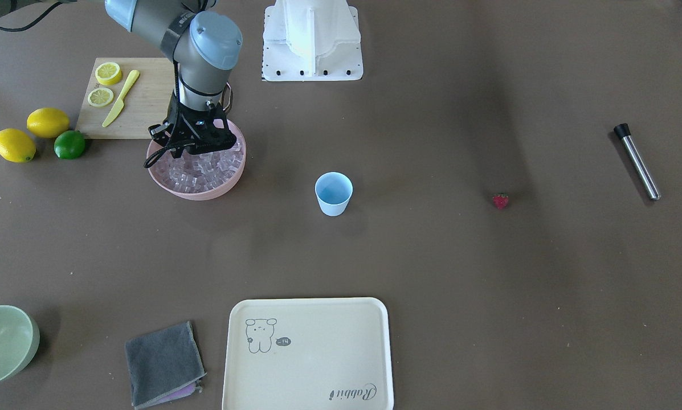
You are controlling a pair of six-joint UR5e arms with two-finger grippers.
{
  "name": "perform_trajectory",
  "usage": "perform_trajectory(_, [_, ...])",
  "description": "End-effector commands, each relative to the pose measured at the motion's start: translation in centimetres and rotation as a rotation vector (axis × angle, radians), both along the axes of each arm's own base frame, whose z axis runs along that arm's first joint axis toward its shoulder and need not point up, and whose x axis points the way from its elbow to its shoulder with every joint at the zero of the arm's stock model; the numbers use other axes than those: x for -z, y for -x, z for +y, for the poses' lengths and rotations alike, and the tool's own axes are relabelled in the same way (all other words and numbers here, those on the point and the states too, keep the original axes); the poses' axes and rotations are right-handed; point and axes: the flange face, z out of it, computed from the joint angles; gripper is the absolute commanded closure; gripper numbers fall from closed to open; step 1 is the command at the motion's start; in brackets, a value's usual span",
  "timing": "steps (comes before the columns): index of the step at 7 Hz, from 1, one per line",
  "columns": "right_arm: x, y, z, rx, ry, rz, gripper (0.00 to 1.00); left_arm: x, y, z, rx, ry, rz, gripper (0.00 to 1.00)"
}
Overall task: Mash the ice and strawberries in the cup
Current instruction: 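Lower the right gripper into the pink bowl and grasp an ice cube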
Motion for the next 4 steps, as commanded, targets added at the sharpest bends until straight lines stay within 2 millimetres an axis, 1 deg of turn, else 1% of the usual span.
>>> perform_trajectory(1, [2.0,-1.9,-0.4,-0.021,-0.019,-0.048,0.90,-0.1,0.0,0.0,0.000,0.002,0.000,0.01])
perform_trajectory(2, [2.5,-2.1,-0.3,-0.023,-0.030,-0.066,0.44,0.0,0.0,0.0,0.000,0.000,0.000,0.01])
perform_trajectory(3, [2.8,-1.7,-0.5,-0.024,-0.047,-0.095,0.34,0.0,0.0,0.0,0.000,0.000,0.000,0.01])
perform_trajectory(4, [3.4,-1.2,-0.8,-0.024,-0.078,-0.162,0.25,0.0,0.1,0.0,0.002,0.000,0.000,0.01])
